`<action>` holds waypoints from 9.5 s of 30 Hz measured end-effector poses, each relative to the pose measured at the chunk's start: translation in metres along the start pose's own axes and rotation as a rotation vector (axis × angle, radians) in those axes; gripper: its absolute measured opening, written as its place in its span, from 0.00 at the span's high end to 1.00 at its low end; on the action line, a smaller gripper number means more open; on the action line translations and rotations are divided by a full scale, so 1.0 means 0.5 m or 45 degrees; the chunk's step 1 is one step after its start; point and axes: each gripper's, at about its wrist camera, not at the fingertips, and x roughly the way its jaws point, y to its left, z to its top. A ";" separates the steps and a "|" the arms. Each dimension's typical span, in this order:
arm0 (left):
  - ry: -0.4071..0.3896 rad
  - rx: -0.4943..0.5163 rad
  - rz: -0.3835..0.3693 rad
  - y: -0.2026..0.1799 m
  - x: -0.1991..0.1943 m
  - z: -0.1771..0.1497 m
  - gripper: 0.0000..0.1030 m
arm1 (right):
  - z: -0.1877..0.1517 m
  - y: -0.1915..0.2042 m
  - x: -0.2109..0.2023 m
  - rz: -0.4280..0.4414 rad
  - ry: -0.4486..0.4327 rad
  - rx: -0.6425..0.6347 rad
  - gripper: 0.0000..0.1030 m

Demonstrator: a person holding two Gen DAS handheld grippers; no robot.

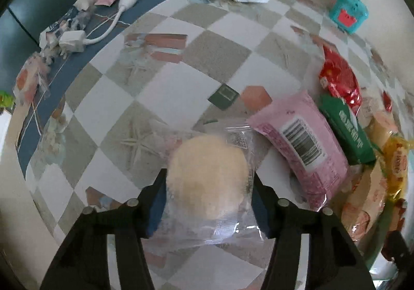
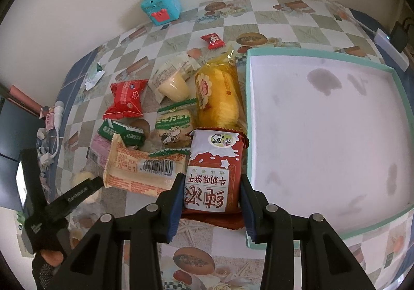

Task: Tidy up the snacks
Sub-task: 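Grasp the wrapped round bun with the left gripper while the right lifts the biscuit pack, then release the biscuit pack and the bun into the white tray with both grippers, then move both grippers back over the snack pile, then grasp the pink barcode bag with the left gripper while the right grasps the orange-printed bread bag, then carry both bags over the white tray and lower them inside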

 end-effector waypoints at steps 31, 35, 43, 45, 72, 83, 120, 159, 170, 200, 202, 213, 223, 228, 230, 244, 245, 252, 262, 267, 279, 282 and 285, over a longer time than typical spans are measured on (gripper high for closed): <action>-0.071 0.524 -0.360 -0.420 -0.196 -0.112 0.46 | 0.037 -0.279 -0.067 -0.366 -0.187 0.506 0.59; -0.087 0.586 -0.405 -0.501 -0.185 -0.126 0.46 | 0.046 -0.342 -0.081 -0.410 -0.230 0.596 0.59; -0.078 0.621 -0.473 -0.581 -0.149 -0.134 0.30 | 0.056 -0.400 -0.069 -0.477 -0.227 0.652 0.58; -0.074 0.624 -0.478 -0.584 -0.146 -0.134 0.27 | 0.056 -0.404 -0.067 -0.477 -0.221 0.651 0.58; -0.247 0.153 0.037 -0.163 -0.198 0.008 0.08 | 0.025 -0.192 -0.066 -0.314 -0.249 0.321 0.08; -0.183 -0.085 -0.014 -0.022 -0.170 0.038 0.06 | 0.029 -0.074 -0.043 -0.181 -0.221 0.198 0.00; 0.129 -0.249 -0.002 0.010 -0.008 0.041 0.06 | -0.017 0.192 0.135 -0.180 -0.001 -0.448 0.01; 0.177 -0.106 -0.056 -0.065 0.029 0.059 0.06 | 0.006 0.105 0.097 -0.037 0.057 -0.226 0.33; 0.175 0.050 -0.026 -0.127 0.036 0.042 0.18 | -0.014 0.098 0.106 -0.016 0.149 -0.230 0.33; 0.171 0.127 -0.086 -0.134 0.027 0.018 0.49 | -0.034 0.140 0.146 -0.201 0.150 -0.349 0.39; 0.166 0.144 -0.084 -0.145 0.019 0.017 0.54 | -0.034 0.136 0.141 -0.193 0.144 -0.354 0.47; 0.108 0.119 -0.126 -0.140 -0.025 0.031 0.59 | -0.009 0.139 0.098 -0.110 0.089 -0.296 0.61; -0.072 0.068 -0.168 -0.111 -0.130 0.045 0.59 | 0.016 0.113 0.007 -0.011 -0.038 -0.194 0.61; -0.138 0.060 -0.173 -0.096 -0.168 0.045 0.59 | 0.026 0.081 -0.021 -0.024 -0.075 -0.130 0.61; -0.154 0.063 -0.180 -0.097 -0.173 0.044 0.59 | 0.027 0.066 -0.029 -0.026 -0.077 -0.102 0.61; -0.236 0.140 -0.283 -0.142 -0.246 0.014 0.59 | 0.070 -0.128 -0.110 -0.138 -0.168 0.239 0.61; -0.238 0.150 -0.294 -0.149 -0.251 0.011 0.59 | 0.072 -0.144 -0.117 -0.143 -0.176 0.269 0.61; -0.198 0.302 -0.402 -0.237 -0.270 -0.033 0.59 | 0.071 -0.251 -0.151 -0.237 -0.228 0.443 0.61; -0.122 0.614 -0.486 -0.392 -0.286 -0.139 0.59 | 0.024 -0.431 -0.170 -0.416 -0.214 0.739 0.61; -0.077 0.727 -0.466 -0.450 -0.261 -0.175 0.59 | -0.003 -0.501 -0.161 -0.454 -0.164 0.863 0.61; 0.129 0.834 -0.423 -0.518 -0.165 -0.230 0.59 | -0.027 -0.535 -0.108 -0.477 -0.041 0.929 0.61; 0.134 0.870 -0.411 -0.530 -0.158 -0.242 0.59 | -0.027 -0.534 -0.105 -0.482 -0.040 0.927 0.60; 0.158 0.885 -0.413 -0.536 -0.151 -0.251 0.50 | -0.025 -0.536 -0.099 -0.479 -0.030 0.929 0.60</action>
